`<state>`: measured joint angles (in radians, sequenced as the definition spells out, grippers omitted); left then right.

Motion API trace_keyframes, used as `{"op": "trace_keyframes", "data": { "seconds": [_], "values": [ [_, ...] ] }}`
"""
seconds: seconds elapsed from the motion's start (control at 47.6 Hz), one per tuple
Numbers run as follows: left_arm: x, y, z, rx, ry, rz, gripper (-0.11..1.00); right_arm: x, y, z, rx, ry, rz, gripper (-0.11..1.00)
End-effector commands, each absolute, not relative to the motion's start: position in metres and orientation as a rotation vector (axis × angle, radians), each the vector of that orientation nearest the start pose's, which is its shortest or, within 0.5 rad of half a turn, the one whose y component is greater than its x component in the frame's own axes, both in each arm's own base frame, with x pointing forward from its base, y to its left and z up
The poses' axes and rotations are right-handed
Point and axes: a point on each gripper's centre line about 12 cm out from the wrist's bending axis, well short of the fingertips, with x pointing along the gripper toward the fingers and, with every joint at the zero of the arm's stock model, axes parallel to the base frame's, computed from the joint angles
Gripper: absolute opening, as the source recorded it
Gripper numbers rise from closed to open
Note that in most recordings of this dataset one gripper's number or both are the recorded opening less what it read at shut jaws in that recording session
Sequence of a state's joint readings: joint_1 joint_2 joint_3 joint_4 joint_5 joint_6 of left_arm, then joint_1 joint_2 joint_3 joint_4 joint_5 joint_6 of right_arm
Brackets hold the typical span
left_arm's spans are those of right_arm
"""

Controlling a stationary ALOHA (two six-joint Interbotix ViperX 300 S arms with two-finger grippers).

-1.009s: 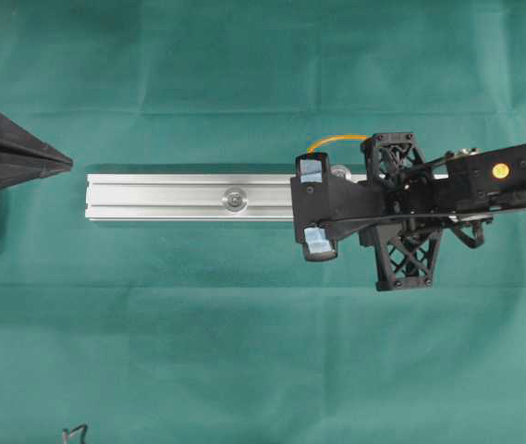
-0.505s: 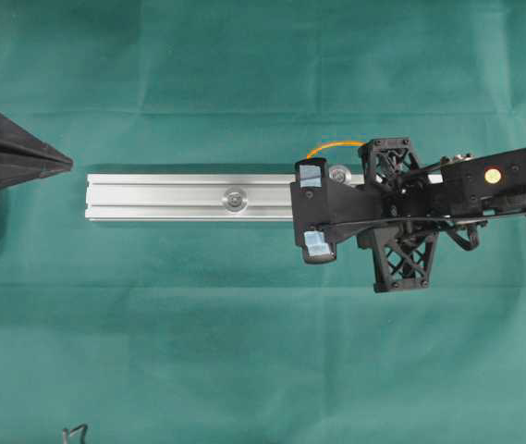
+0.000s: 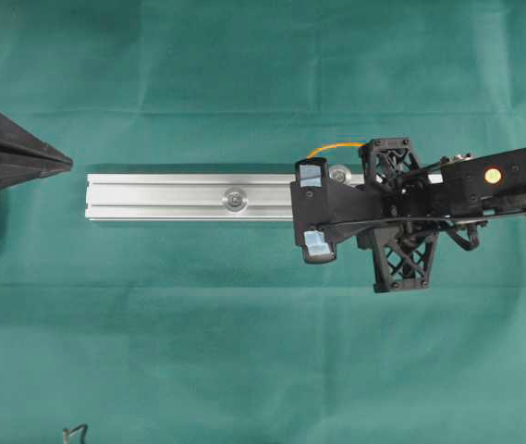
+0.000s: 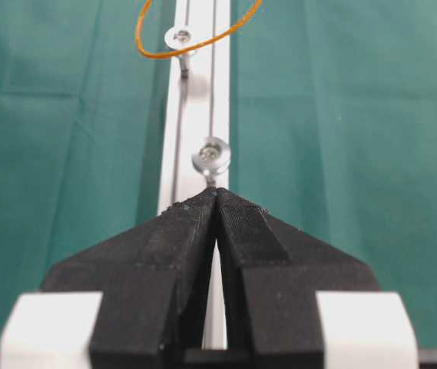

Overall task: Hook the rubber onto the shaft.
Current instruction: 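Carry the band over the right knob toward the rail's near side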

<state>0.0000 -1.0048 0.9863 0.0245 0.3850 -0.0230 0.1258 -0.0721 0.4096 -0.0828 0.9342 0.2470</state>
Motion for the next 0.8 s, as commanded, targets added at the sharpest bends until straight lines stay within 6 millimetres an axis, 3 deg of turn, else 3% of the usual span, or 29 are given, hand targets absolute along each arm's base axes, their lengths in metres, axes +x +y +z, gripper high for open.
{"op": "trace_keyframes", "data": {
  "seconds": [0.0,0.778],
  "values": [
    [0.192,0.002,0.314,0.004,0.337,0.013,0.0,0.356,0.04,0.227,0.051,1.228,-0.063,0.07],
    [0.191,0.002,0.313,0.004,0.345,0.013,0.0,0.356,0.062,0.226,0.056,1.214,-0.02,0.07]
  ]
}}
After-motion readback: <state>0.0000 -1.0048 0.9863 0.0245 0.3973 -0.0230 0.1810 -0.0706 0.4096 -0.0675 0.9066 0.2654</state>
